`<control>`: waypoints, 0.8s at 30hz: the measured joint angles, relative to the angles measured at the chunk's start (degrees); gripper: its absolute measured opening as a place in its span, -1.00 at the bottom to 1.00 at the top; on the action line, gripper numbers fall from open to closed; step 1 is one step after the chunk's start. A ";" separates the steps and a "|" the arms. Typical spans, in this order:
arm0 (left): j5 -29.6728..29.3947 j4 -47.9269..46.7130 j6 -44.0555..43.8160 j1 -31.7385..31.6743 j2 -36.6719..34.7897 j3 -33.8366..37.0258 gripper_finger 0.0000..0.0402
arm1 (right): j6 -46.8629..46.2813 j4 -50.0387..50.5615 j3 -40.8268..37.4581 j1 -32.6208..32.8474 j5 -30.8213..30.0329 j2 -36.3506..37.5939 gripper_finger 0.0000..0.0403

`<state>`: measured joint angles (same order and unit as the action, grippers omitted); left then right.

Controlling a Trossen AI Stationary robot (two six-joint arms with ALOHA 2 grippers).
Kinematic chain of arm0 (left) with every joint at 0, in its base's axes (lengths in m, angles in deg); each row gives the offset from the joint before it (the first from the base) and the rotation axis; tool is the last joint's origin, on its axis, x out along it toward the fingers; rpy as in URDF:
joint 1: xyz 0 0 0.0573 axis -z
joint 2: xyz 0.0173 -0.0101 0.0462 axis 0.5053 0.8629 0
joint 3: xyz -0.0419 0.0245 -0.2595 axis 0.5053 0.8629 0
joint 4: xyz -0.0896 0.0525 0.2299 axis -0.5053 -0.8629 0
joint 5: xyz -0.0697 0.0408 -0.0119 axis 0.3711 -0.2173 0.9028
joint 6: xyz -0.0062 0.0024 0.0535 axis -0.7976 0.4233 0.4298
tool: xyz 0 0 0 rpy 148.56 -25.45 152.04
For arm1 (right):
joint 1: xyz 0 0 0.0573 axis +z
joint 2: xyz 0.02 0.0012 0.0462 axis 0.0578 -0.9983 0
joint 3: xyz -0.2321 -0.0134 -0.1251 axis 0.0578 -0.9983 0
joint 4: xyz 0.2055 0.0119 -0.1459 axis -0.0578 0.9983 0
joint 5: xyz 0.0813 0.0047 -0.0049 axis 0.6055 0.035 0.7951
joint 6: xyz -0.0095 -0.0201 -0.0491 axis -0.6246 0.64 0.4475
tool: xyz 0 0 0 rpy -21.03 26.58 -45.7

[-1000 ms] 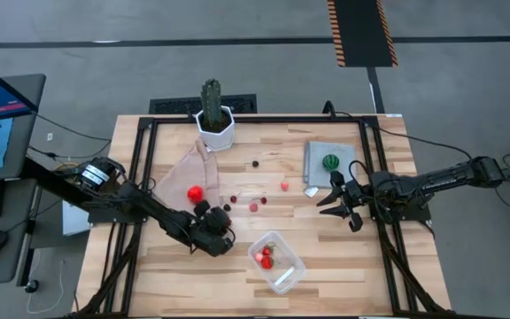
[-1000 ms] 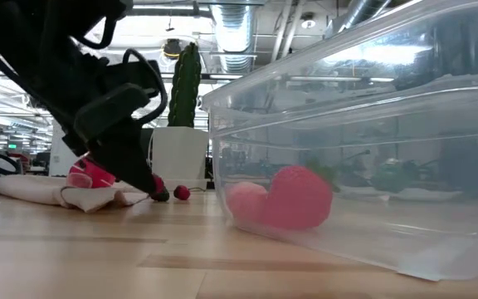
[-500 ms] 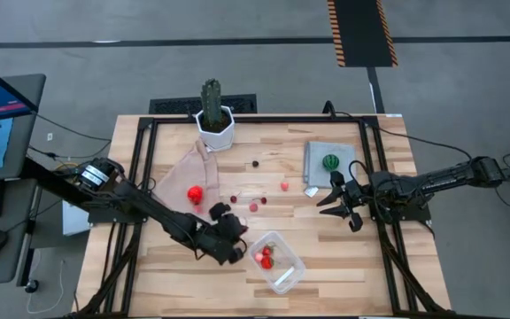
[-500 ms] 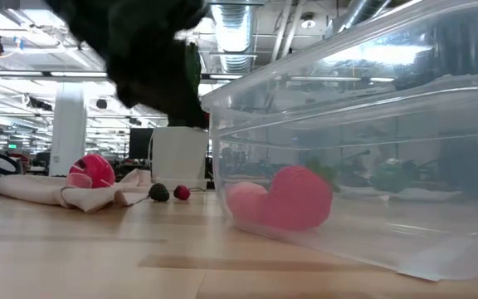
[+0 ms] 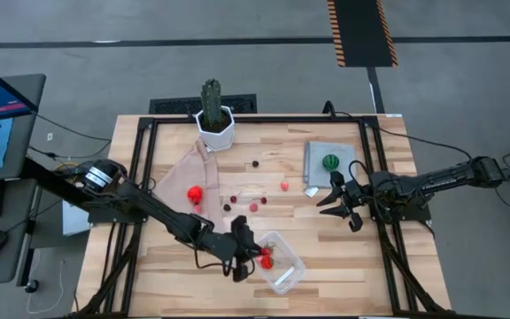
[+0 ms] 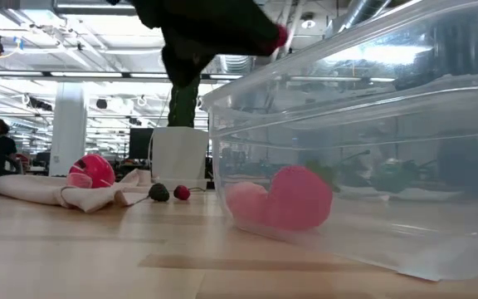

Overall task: Pick and placing Produce into tupperware
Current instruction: Put the bottom red cherry into the transparent bin, then put the top peach into the transparent bin

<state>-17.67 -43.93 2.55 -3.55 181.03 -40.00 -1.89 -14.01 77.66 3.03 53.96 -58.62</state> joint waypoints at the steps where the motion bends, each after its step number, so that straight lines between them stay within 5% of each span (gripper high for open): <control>1: 1.48 1.07 0.08 0.00 0.56 0.00 -0.79 | 0.00 0.00 0.00 -0.02 0.00 0.01 -0.34; 14: 0.24 4.06 -1.73 -0.66 2.64 0.00 -0.75 | 0.02 0.00 0.00 -0.01 -0.02 0.00 -0.33; 24: -0.41 3.60 -1.69 -1.04 2.64 0.02 -0.21 | 0.02 0.00 0.02 0.00 -0.02 0.00 -0.34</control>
<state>-18.09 -40.33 0.86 -4.59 183.67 -39.98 -1.86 -14.01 77.67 3.03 53.94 -58.62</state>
